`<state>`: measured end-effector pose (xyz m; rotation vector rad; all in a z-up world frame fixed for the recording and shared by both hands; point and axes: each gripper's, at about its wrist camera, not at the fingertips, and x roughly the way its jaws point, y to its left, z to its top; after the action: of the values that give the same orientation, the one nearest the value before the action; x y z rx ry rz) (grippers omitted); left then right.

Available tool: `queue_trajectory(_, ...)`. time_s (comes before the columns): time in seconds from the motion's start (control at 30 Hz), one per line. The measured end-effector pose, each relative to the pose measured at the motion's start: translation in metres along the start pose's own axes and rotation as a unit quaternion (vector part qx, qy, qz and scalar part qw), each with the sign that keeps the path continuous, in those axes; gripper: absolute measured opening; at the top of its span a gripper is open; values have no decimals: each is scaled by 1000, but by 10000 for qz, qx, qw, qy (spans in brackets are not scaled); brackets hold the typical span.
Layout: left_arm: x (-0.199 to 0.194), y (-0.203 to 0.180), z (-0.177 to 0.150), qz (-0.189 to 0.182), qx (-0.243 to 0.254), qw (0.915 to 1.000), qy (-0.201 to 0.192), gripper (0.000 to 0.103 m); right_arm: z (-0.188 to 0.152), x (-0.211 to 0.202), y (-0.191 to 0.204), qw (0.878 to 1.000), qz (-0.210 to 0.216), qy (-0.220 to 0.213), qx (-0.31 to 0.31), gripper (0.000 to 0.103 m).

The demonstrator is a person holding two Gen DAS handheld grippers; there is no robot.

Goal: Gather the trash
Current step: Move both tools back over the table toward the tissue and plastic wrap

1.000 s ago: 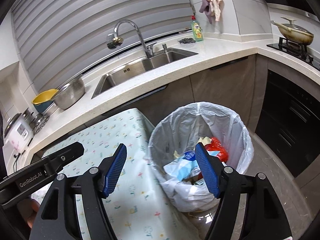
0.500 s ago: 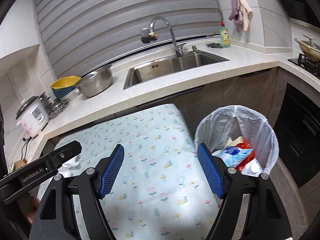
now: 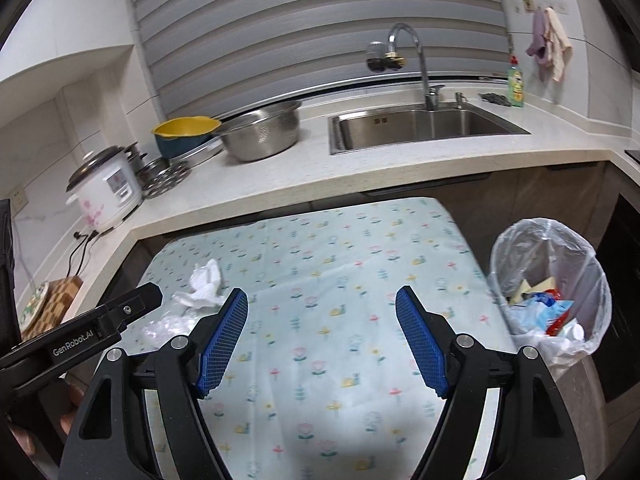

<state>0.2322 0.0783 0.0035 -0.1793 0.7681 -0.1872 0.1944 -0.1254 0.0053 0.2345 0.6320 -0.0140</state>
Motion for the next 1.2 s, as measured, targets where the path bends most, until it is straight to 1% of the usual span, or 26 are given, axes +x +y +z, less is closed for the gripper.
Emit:
queue_trajectory(0.23,-6,55,-2,310,-254,9992,0,76,-7,21,49,9992,232,166,-267,74)
queue_trajectory(0.27,-6,63,-2,350,-287,9990,13,77,-8,25,56,9990,258,191,-309,74)
queue_trajectory(0.33,-4,78,-3,413,-338,9986,52,82,-10,32,68,9986,300,239,-368,74)
queue_trajectory(0.4,0,89,-4,503,-356,9981,74,84,-12,41,78,9981,339,290,-430,74)
queue_trajectory(0.63,30,121,-13,712,-427,9958,388,84,-20,80,108,9957,432,520,-637,74)
queue_trajectory(0.77,54,131,-16,684,-528,9945,584,84,-21,109,118,9944,490,661,-668,74)
queue_trajectory(0.97,90,140,-13,602,-621,9935,741,84,-15,155,128,9929,552,837,-635,74)
queue_trajectory(1.03,100,144,-13,594,-678,9929,772,81,-12,169,130,9924,582,897,-601,74)
queue_trajectory(1.07,105,146,-13,594,-682,9928,788,76,-11,175,132,9922,585,918,-608,74)
queue_trajectory(1.13,112,148,-13,514,-685,9928,842,72,-10,188,135,9916,597,960,-634,74)
queue_trajectory(1.2,114,151,-11,425,-726,9932,799,64,-10,200,140,9908,616,1016,-649,74)
